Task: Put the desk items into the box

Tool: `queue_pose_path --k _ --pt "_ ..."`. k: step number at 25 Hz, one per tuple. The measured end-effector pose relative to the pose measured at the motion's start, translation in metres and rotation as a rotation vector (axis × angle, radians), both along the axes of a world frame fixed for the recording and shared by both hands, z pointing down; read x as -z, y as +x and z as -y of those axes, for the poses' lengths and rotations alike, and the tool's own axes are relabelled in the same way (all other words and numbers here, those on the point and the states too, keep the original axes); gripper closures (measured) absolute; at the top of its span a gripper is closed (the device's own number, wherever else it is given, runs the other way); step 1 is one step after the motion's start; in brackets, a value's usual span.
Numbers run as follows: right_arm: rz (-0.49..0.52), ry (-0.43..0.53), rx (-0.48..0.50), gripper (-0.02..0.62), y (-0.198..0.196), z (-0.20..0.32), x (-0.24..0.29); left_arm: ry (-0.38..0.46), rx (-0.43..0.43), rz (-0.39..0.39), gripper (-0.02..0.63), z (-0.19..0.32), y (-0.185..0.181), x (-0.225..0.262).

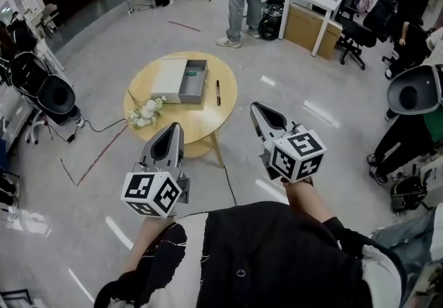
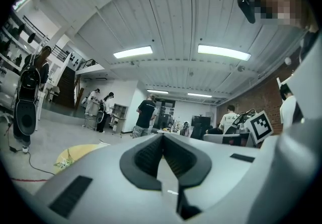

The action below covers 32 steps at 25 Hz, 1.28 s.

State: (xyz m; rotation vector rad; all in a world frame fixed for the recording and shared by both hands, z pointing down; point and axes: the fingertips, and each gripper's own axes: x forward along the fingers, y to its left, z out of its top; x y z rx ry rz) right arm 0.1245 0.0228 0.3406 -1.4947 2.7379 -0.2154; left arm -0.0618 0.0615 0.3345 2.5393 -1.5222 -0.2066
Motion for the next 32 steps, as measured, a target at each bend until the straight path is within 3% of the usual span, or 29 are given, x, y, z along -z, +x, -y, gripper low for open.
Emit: queue_pose_path --k 9,18,32 --pt "-0.054 -0.029 0.004 0.591 -0.007 -0.003 -0.009 -0.021 -0.033 -0.019 0.595 0.0 0.002 -0.004" --pt "-0.078 -0.095 0.053 0.591 -0.022 0.015 -0.04 -0.089 0.006 -0.063 0.595 0.013 -0.01 -0.036" --pt "-0.049 -0.093 0.085 0.591 -0.027 0.082 -0.032 -0.061 0.06 -0.066 0.595 0.072 -0.016 -0.02"
